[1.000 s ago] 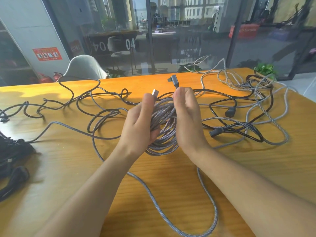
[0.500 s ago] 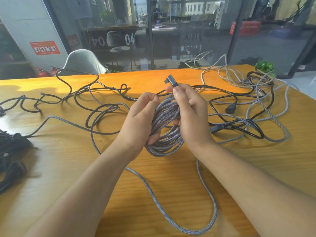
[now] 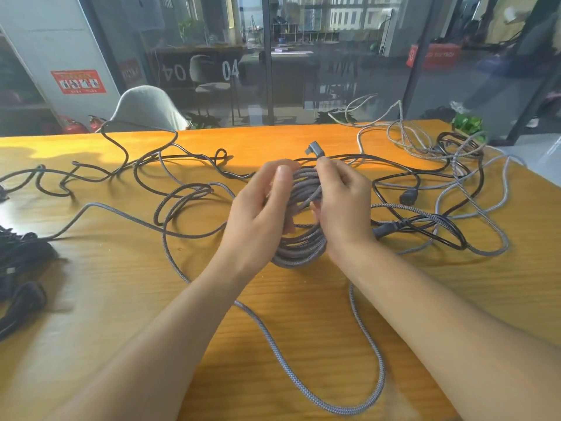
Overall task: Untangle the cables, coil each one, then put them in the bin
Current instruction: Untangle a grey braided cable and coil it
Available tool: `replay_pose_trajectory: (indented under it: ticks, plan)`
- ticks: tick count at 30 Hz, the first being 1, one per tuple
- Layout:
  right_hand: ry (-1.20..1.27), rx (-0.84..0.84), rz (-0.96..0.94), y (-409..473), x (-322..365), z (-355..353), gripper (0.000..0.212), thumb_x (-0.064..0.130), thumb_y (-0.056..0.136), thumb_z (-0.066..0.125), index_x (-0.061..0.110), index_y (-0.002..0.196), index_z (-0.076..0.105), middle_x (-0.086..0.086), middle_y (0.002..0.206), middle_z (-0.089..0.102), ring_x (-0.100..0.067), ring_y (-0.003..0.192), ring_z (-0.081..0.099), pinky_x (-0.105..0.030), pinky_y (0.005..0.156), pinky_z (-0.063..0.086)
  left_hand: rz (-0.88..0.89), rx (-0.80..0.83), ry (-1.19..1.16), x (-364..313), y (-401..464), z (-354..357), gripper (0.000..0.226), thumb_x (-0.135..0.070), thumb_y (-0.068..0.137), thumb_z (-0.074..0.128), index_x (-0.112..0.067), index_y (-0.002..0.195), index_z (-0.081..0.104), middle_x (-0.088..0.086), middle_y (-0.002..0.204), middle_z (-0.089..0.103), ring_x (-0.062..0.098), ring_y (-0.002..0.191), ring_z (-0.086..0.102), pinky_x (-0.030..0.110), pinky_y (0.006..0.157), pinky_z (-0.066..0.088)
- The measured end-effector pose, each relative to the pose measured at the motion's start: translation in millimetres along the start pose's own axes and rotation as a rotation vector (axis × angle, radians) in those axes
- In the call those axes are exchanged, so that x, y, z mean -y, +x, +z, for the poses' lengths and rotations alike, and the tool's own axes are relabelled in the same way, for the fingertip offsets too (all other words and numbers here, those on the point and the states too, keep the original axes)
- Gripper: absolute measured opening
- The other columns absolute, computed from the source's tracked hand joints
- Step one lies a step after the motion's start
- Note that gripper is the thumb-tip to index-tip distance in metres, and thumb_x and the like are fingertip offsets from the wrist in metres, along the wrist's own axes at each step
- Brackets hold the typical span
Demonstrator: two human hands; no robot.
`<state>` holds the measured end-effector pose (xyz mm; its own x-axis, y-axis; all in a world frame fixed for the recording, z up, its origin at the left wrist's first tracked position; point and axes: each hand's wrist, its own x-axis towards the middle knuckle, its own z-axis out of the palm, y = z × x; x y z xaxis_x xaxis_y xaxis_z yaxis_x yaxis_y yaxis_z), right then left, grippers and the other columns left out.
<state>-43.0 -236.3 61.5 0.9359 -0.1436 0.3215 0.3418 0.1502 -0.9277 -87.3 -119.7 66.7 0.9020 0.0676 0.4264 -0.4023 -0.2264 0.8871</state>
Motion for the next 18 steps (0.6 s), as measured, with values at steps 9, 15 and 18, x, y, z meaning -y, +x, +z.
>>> replay_pose_trajectory:
  ticks: [9,15,18]
  plan:
    - [0.118,0.064,0.122,-1,5,-6,0.033,0.024,0.11,0.049,0.008,0.082,0.058,-0.005,0.063,0.042,-0.019,0.054,0.038,-0.028,0.047,0.033,0.169,0.004,0.139,3,-2,2,0.027,-0.029,0.102,0.065,-0.029,0.129,0.068,-0.02,0.097,0.075,0.006,0.082,0.07,0.017,0.073,0.051]
    - [0.062,0.111,0.193,6,3,-11,0.033,0.023,0.11,0.043,0.019,0.097,0.073,0.001,0.083,0.072,-0.02,0.075,0.065,-0.038,0.074,0.054,0.066,-0.054,0.102,4,4,-7,0.026,-0.026,0.103,0.063,-0.021,0.128,0.07,-0.025,0.07,0.065,-0.008,0.056,0.056,0.009,0.057,0.041]
    - [0.002,0.202,0.23,22,-2,-25,0.029,0.023,0.112,0.046,0.022,0.117,0.075,0.003,0.096,0.07,-0.015,0.089,0.067,-0.03,0.08,0.057,0.03,-0.101,0.067,5,7,-13,0.027,-0.03,0.103,0.063,-0.024,0.128,0.07,-0.024,0.078,0.069,-0.008,0.056,0.055,0.011,0.056,0.042]
